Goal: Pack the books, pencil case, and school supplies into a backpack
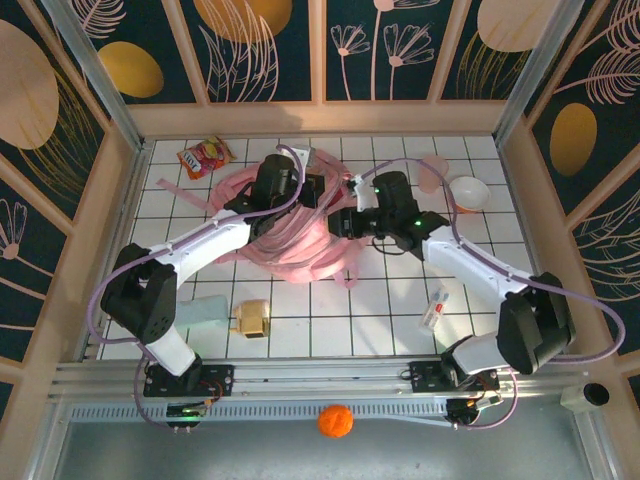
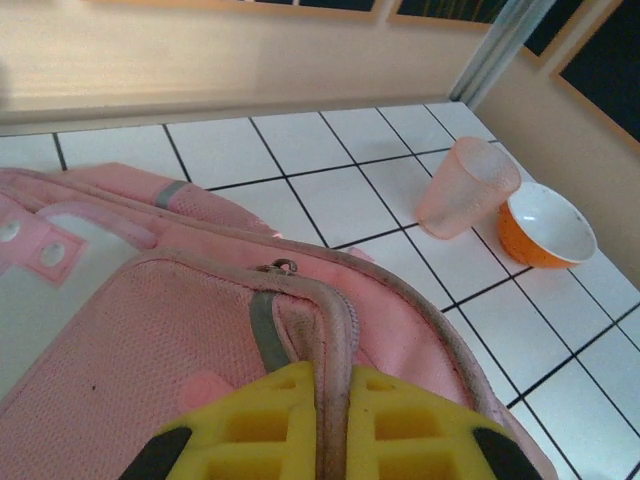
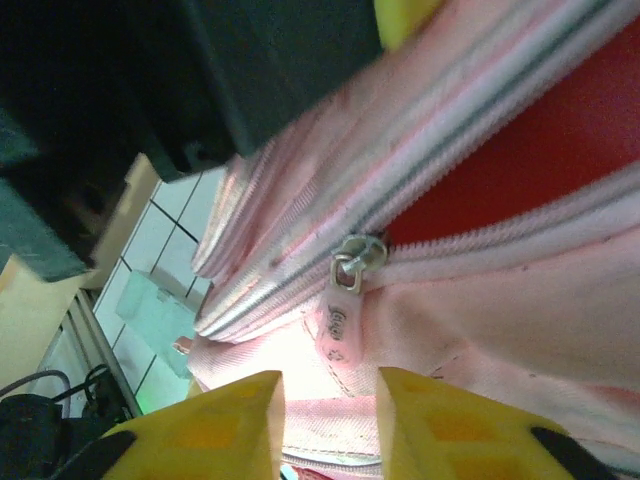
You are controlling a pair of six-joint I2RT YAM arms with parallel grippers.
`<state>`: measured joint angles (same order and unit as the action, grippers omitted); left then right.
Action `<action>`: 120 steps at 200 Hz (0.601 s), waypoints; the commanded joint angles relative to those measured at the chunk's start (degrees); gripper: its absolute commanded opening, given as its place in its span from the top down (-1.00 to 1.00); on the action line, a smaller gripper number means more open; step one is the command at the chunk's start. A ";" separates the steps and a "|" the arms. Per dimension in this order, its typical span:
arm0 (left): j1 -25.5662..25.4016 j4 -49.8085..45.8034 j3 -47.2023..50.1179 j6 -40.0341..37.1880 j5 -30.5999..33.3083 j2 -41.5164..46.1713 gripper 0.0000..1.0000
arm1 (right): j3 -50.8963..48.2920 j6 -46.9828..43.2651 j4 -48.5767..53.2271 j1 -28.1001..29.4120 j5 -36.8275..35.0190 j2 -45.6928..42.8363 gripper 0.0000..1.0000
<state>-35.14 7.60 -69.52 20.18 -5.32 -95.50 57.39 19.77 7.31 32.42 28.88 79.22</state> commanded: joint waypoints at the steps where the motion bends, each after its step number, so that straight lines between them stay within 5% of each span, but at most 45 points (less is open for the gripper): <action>1: 0.12 9.43 -0.06 -5.60 -7.22 3.17 1.00 | -1.15 6.17 -2.75 -4.37 2.93 -6.33 0.29; 28: 0.23 8.97 1.26 -13.53 -12.77 4.81 1.00 | -3.20 21.68 -7.49 -9.70 5.05 -9.33 0.10; 67: 1.08 7.13 2.04 -24.41 -22.74 6.24 1.00 | -5.29 42.49 -13.79 -9.74 7.04 -6.84 0.04; 120: 1.51 6.95 5.17 -37.64 -28.76 8.51 1.00 | -7.68 51.93 -19.75 -5.48 3.75 -4.03 0.00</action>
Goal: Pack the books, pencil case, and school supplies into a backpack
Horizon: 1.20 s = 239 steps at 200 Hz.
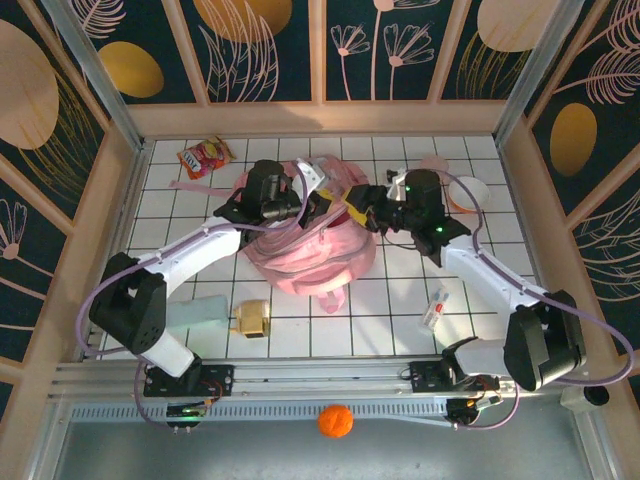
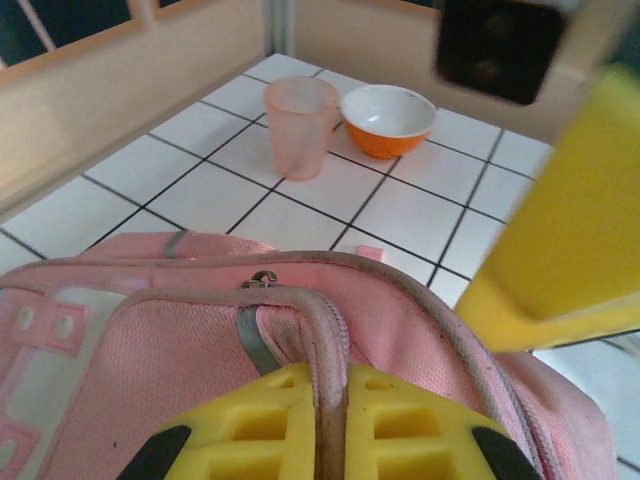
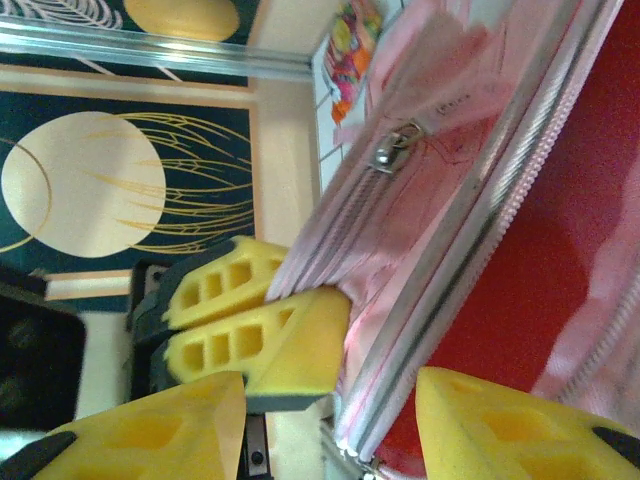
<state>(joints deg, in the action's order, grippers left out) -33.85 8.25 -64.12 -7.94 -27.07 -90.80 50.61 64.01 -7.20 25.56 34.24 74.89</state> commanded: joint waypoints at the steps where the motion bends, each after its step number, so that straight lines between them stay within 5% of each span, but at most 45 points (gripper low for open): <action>1: 0.25 6.27 -0.18 -9.75 -7.07 3.89 1.00 | -0.97 7.83 -5.48 1.49 -1.71 0.32 -0.01; 40: 0.27 3.11 -0.31 -15.95 -9.82 3.99 1.00 | -3.42 15.25 -14.43 4.24 -4.24 3.18 -0.02; 54: 0.31 2.26 -0.15 -16.66 -9.29 4.19 0.98 | -3.80 16.22 -16.15 5.13 -6.40 4.02 0.14; 86: 0.33 0.51 0.88 -12.88 -2.79 6.38 0.39 | -4.63 16.25 -16.77 7.25 -12.95 3.52 0.92; 114: 0.33 -1.82 3.54 -1.57 8.05 11.45 -0.12 | -6.24 15.97 -19.21 9.27 -18.97 2.16 1.00; 138: 0.32 -6.90 5.83 10.50 18.71 16.87 -0.14 | -6.50 15.72 -19.96 11.12 -24.42 1.50 1.00; 164: 0.31 -12.78 8.79 24.57 22.47 23.08 -0.14 | -6.53 15.85 -21.50 13.60 -29.71 1.70 1.00; 196: 0.20 -17.99 15.26 38.44 21.20 29.64 -0.03 | -6.95 17.02 -25.10 16.37 -34.83 2.39 1.00; 239: -0.70 -21.06 21.74 41.91 17.99 35.27 -0.02 | -4.59 16.85 -25.79 18.09 -34.94 4.85 1.00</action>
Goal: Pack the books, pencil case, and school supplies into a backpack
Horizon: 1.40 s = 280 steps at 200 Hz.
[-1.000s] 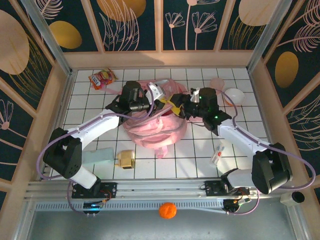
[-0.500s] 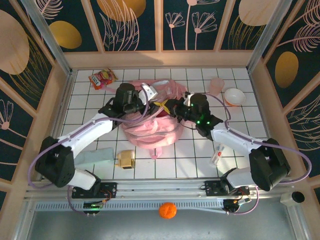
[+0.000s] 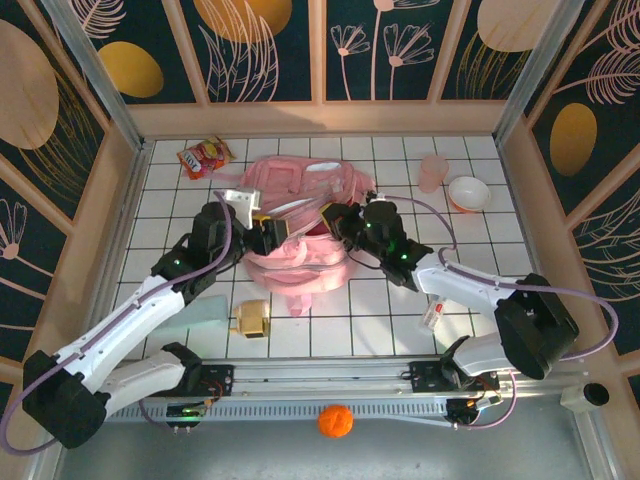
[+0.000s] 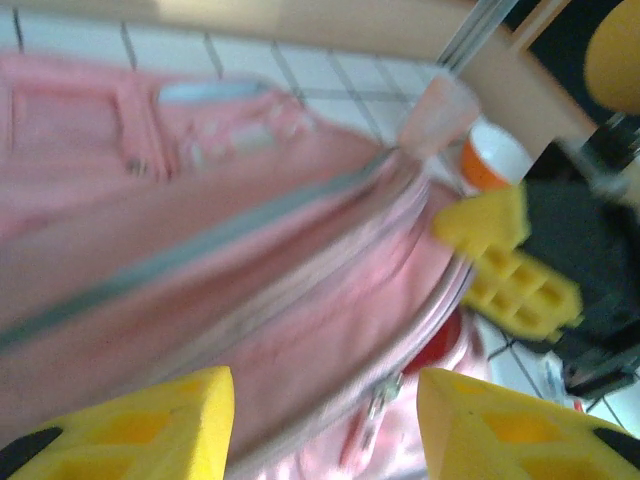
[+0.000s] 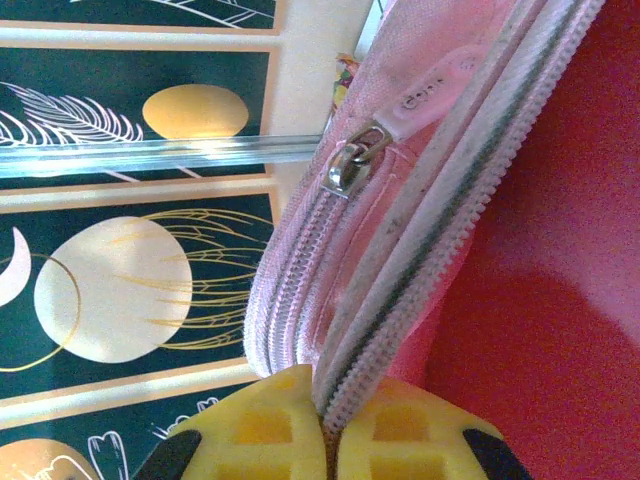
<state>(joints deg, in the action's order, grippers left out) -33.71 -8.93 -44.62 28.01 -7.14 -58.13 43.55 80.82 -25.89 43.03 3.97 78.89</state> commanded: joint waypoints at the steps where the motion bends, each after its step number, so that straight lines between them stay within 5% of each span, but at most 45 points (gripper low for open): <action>1: -0.92 -3.89 2.38 5.98 -2.06 2.68 -0.02 | 2.53 0.04 -7.13 0.64 -4.67 0.84 1.00; 197: -4.58 5.32 -0.20 4.14 -2.01 -11.00 0.17 | 4.51 0.92 -10.23 2.47 -1.96 4.38 1.00; 280: -4.58 3.82 -0.30 4.35 4.76 -12.79 0.86 | 5.71 -1.24 -7.06 2.48 -1.99 3.30 1.00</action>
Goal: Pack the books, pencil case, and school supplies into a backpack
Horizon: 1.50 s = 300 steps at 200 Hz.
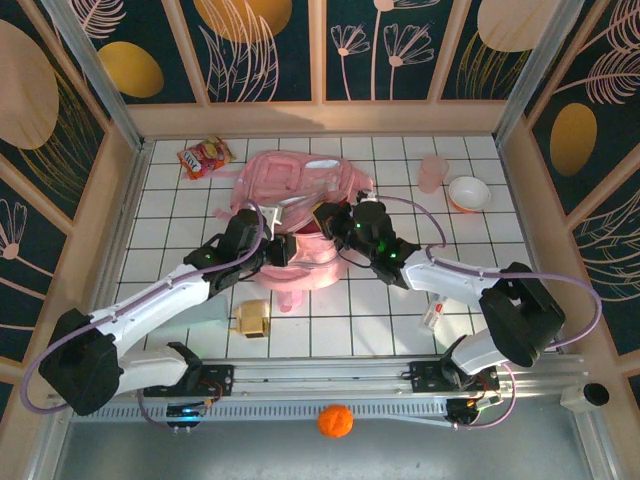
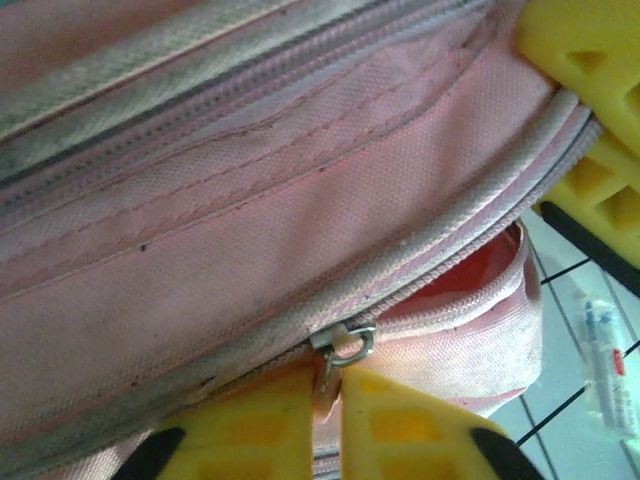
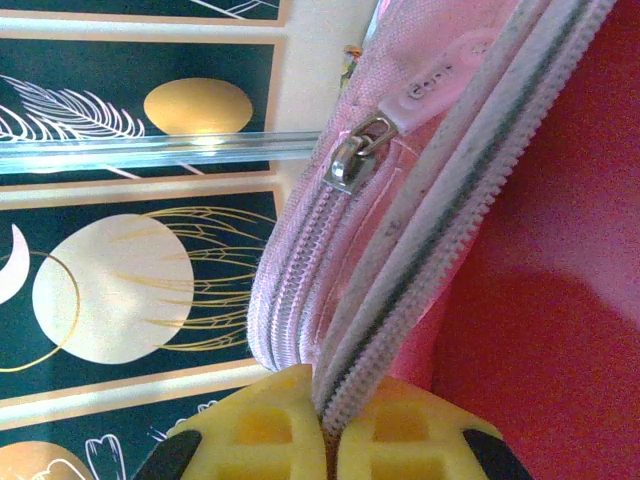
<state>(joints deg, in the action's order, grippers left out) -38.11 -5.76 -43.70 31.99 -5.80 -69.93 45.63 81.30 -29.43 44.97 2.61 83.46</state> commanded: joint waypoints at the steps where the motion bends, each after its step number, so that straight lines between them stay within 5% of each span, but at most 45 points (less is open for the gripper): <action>1: -0.16 0.66 -1.26 0.43 3.47 -1.04 0.86 | 3.66 -1.78 -3.43 0.50 -0.66 -1.28 1.00; 30: -0.21 0.58 -1.12 1.06 4.34 -1.26 1.00 | 3.95 -2.85 -1.57 0.56 -1.11 -2.32 1.00; 119: -0.03 -9.19 1.42 2.18 11.19 3.57 1.00 | 3.18 -5.98 3.91 -4.39 2.31 -8.01 1.00; 238: 11.35 -9.97 2.86 -4.12 10.72 4.93 1.00 | 11.41 -7.64 -0.22 -15.97 37.23 -3.28 1.00; 278: 12.88 -9.65 3.42 -5.33 9.00 6.88 1.00 | 17.18 -16.39 17.07 -19.01 37.40 -2.35 1.00; 300: 12.85 -5.68 4.21 -5.52 1.66 7.06 1.00 | 17.24 -16.08 17.90 -18.68 35.62 -2.18 0.92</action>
<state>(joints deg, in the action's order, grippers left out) -26.83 -12.67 -40.38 27.57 -1.45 -63.64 58.94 69.23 -10.09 27.31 36.51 83.11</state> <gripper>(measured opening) 0.053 0.064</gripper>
